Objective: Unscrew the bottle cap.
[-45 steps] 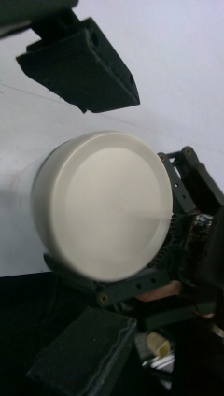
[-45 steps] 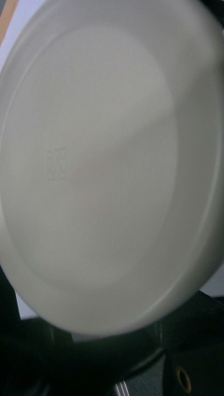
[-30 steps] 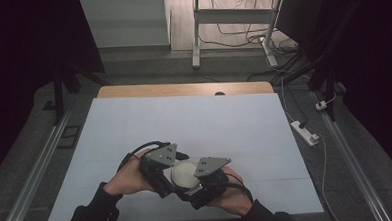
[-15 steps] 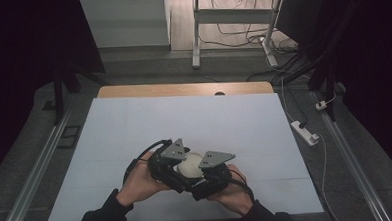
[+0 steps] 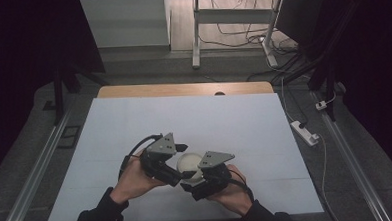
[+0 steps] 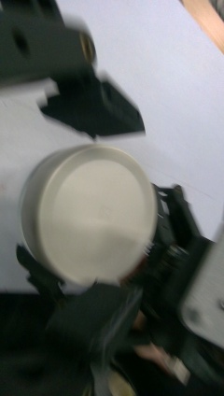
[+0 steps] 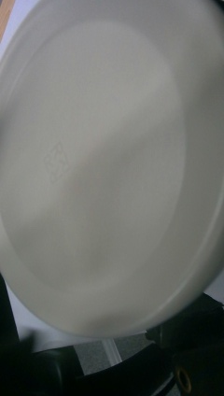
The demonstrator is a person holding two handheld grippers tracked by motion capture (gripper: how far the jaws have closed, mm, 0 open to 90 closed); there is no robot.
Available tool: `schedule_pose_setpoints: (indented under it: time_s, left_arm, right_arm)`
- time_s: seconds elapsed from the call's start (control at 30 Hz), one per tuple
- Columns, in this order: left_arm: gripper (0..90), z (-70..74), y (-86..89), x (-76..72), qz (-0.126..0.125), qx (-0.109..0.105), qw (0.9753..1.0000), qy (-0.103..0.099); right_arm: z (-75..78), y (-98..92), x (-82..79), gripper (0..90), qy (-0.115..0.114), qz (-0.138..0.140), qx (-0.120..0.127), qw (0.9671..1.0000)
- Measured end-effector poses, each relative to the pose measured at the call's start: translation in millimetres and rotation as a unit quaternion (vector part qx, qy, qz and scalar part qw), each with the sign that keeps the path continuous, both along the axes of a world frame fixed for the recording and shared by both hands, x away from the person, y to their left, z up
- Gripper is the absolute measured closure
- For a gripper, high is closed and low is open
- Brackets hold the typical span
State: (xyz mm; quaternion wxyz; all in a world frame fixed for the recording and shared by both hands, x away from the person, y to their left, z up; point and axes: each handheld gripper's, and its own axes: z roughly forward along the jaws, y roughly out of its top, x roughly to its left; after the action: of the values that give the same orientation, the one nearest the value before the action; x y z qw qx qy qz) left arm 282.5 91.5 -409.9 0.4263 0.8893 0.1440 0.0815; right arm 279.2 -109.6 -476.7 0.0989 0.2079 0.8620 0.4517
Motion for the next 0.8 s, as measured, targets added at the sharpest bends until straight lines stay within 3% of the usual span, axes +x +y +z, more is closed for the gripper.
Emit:
schedule_pose_setpoints:
  time_s: [0.07, 0.17, 0.23, 0.47, 0.63, 0.8]
  left_arm:
    - [7.4, -3.6, -1.4, 0.7, -0.010, 0.010, 0.9999, -0.002]
    - [3.9, -9.5, 2.1, 9.0, -0.045, -0.008, 0.9985, 0.031]
    - [3.9, -12.0, 2.5, 11.2, -0.058, -0.009, 0.9977, 0.035]
    - [7.4, -16.2, -3.4, 8.8, -0.085, 0.018, 0.9960, 0.021]
    - [7.8, -15.4, -4.3, 5.9, -0.084, 0.021, 0.9962, 0.013]
    - [8.0, -12.1, -7.3, 3.1, -0.061, 0.026, 0.9978, 0.003]
  right_arm:
    - [0.2, -0.8, 0.5, 5.9, -0.001, 0.001, 0.003, 1.0000]
    - [1.9, -1.8, 0.0, 5.9, -0.004, 0.005, 0.007, 1.0000]
    - [2.7, -1.7, -1.0, 5.9, -0.005, 0.011, 0.008, 0.9999]
    - [3.6, 3.7, -7.1, 5.9, -0.009, 0.033, 0.008, 0.9994]
    - [4.0, 4.5, -8.1, 5.9, -0.012, 0.035, 0.008, 0.9993]
    - [4.0, 2.7, -5.7, 5.9, -0.010, 0.026, 0.006, 0.9996]
